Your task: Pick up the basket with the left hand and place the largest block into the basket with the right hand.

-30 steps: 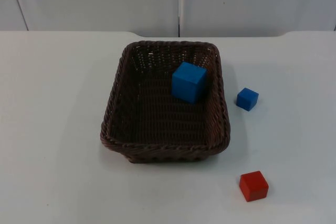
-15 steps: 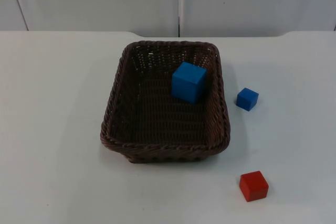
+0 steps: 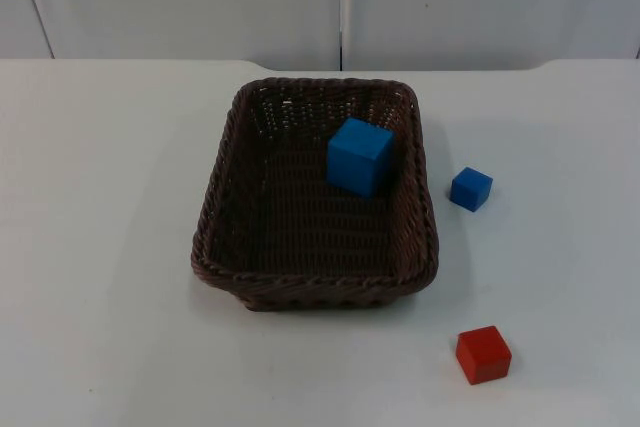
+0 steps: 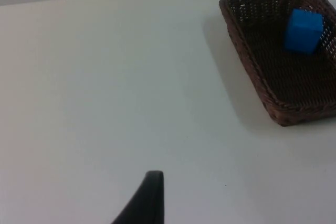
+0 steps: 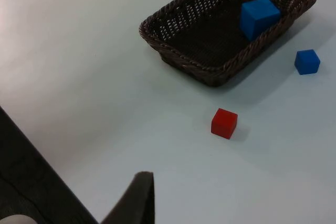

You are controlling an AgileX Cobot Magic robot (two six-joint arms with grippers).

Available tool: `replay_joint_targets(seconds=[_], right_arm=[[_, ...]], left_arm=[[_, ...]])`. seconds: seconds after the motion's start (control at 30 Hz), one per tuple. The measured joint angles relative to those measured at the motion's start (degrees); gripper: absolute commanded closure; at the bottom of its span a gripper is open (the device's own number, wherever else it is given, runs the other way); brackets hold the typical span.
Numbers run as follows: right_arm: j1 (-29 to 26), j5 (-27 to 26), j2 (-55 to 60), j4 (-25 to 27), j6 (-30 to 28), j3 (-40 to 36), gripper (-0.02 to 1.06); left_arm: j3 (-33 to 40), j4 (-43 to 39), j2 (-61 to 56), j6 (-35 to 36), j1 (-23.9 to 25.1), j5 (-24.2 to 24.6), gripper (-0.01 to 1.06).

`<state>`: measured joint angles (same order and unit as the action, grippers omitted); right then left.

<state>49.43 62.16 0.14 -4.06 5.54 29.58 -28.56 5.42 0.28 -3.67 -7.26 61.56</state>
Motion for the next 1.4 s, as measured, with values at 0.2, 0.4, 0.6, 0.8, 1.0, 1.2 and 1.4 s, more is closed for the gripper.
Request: replay_joint_targets(seconds=[0.2, 0.4, 0.6, 0.8, 1.0, 1.2, 1.4], right_arm=[[0.00, 0.00, 0.00, 0.00, 0.00, 0.00, 0.00], [0.00, 0.00, 0.00, 0.00, 0.00, 0.00, -0.01], [0.00, 0.00, 0.00, 0.00, -0.13, 0.00, -0.01], [0.00, 0.00, 0.00, 0.00, -0.13, 0.00, -0.01], [0.00, 0.00, 0.00, 0.00, -0.13, 0.00, -0.01], [0.00, 0.00, 0.00, 0.00, -0.13, 0.00, -0.01], [0.00, 0.00, 0.00, 0.00, -0.13, 0.00, -0.01]], left_arm=[[0.00, -0.77, 0.00, 1.23, 0.00, 0.00, 0.00], [0.00, -1.31, 0.00, 2.12, 0.00, 0.00, 0.00], [0.00, -1.31, 0.00, 2.12, 0.00, 0.00, 0.00], [0.00, -1.31, 0.00, 2.12, 0.00, 0.00, 0.00], [0.00, -1.31, 0.00, 2.12, 0.00, 0.00, 0.00], [0.00, -1.31, 0.00, 2.12, 0.00, 0.00, 0.00], [0.00, -1.31, 0.00, 2.12, 0.00, 0.00, 0.00]])
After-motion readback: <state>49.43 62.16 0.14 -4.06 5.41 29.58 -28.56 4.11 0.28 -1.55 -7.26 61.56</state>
